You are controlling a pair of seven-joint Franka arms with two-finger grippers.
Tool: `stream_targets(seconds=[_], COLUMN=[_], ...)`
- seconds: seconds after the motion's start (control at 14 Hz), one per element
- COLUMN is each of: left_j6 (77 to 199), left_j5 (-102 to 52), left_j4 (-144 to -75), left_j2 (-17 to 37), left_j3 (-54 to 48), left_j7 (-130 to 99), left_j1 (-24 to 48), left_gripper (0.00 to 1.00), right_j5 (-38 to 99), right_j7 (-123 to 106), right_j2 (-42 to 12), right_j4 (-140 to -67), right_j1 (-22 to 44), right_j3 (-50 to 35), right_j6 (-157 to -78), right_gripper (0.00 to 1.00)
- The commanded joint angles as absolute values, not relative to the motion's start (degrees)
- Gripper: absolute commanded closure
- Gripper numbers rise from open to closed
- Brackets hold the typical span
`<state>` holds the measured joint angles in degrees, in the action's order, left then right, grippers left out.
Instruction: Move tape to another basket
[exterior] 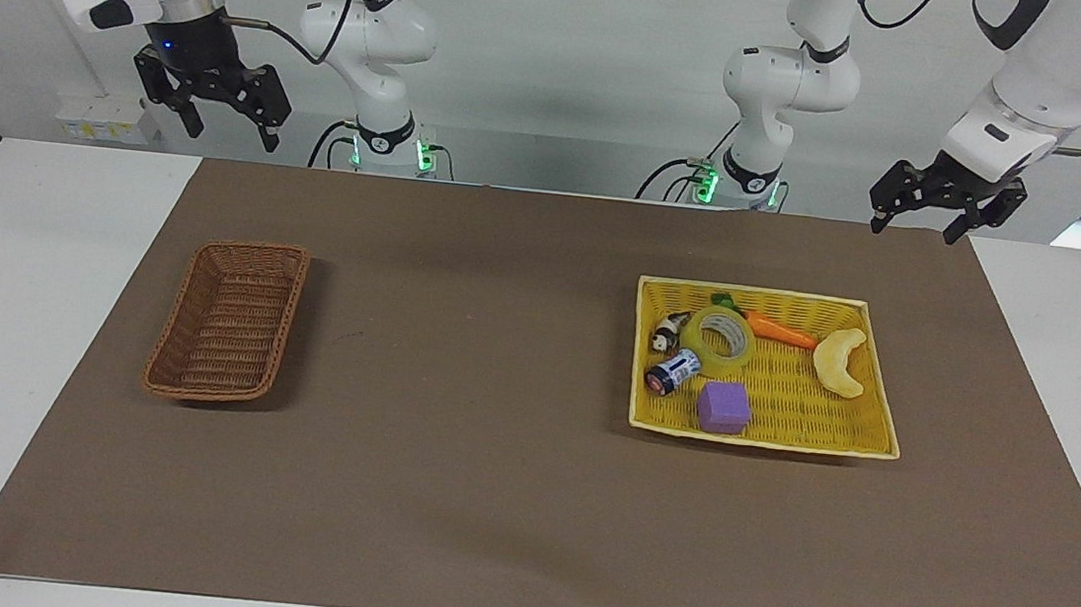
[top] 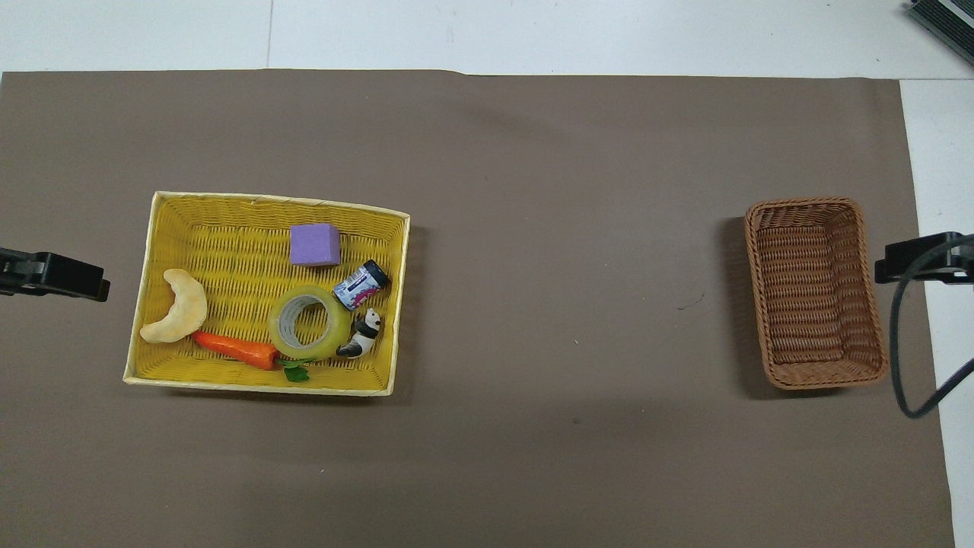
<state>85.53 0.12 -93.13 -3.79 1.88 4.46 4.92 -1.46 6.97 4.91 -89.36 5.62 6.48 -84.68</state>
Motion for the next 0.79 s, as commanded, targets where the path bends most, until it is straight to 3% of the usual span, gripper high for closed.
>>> stream_targets(seconds=[0.0,0.71], left_j6=[84.2,86.1], left_j5=[1.2,1.1], left_j4=[-93.3,-92.3], left_j2=[-4.0,-4.1], left_j3=[1.5,1.5], left_j7=[5.8,5.0], left_j1=[4.2,4.3], left_gripper=[0.0,0.0], right_j5=[-1.0,-0.8], right_j7=[11.1,8.8], right_j2=[8.7,8.3], right_j4=[-94.6,-94.1], right_j1=[5.5,5.5], right_j3=[6.2,6.1], right_j6=[-86.7,-86.9], right_gripper=[0.0,0.0])
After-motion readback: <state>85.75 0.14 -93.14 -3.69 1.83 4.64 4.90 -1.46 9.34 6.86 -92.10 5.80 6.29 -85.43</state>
